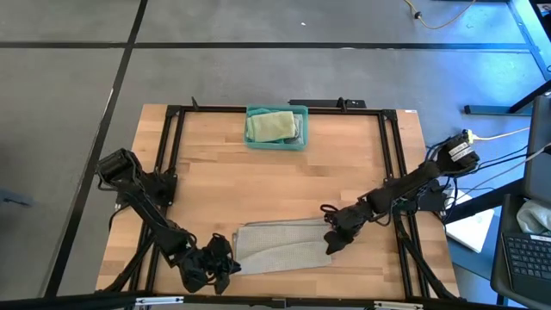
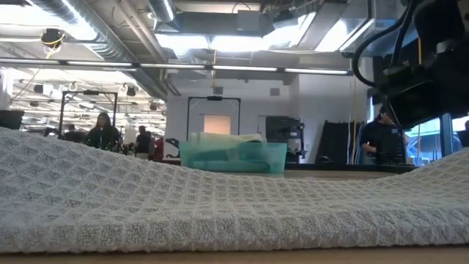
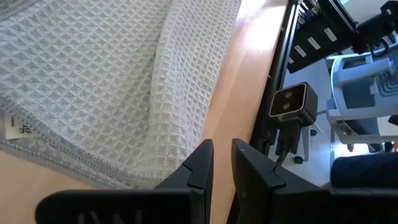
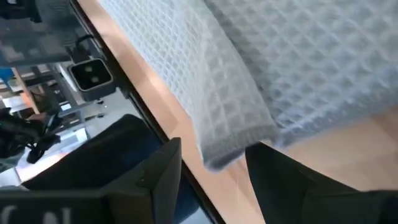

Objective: Fold microfiber towels
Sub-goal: Fold the gray towel

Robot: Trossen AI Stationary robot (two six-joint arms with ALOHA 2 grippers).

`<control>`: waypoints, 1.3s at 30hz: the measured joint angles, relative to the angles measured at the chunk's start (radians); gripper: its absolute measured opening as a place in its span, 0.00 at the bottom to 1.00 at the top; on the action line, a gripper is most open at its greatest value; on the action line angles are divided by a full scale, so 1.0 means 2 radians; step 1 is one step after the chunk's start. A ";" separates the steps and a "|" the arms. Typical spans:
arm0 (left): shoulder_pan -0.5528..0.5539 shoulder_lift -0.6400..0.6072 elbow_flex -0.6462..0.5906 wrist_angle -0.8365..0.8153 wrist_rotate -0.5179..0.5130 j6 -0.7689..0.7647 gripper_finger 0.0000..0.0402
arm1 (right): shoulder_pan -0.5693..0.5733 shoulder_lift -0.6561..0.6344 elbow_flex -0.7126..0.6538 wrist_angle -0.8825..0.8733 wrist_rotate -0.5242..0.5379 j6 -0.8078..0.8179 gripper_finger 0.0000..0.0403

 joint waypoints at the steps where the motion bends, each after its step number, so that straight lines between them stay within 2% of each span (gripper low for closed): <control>1: 0.000 0.000 0.000 0.000 0.000 0.000 0.12 | 0.000 0.001 0.000 0.006 0.003 0.000 0.45; 4: 0.000 0.000 0.000 0.001 0.001 0.000 0.12 | 0.000 0.001 0.000 0.028 0.002 -0.001 0.45; 9: 0.000 0.000 0.000 0.013 0.004 -0.001 0.12 | 0.000 -0.014 0.000 0.068 -0.094 -0.027 0.42; 12: 0.000 0.000 0.000 0.021 0.005 0.000 0.12 | 0.000 -0.043 0.000 0.072 -0.103 -0.044 0.40; 15: 0.003 0.000 0.000 0.026 0.003 0.003 0.12 | -0.006 -0.075 0.000 0.059 -0.068 -0.103 0.38; 19: 0.014 -0.001 0.000 0.026 0.001 0.008 0.12 | -0.020 -0.093 0.006 0.042 0.007 -0.231 0.37; 25: 0.061 -0.007 0.000 0.009 0.004 0.075 0.12 | -0.052 -0.054 0.077 -0.105 0.087 -0.441 0.34; 30: 0.136 -0.014 0.001 -0.053 0.101 0.086 0.12 | -0.079 0.021 0.141 -0.227 0.050 -0.492 0.31; 35: 0.200 -0.014 0.001 -0.114 0.184 0.168 0.12 | -0.079 0.087 0.173 -0.253 0.033 -0.535 0.27; 39: 0.229 -0.014 0.001 -0.116 0.202 0.231 0.12 | -0.079 0.122 0.191 -0.250 0.029 -0.544 0.23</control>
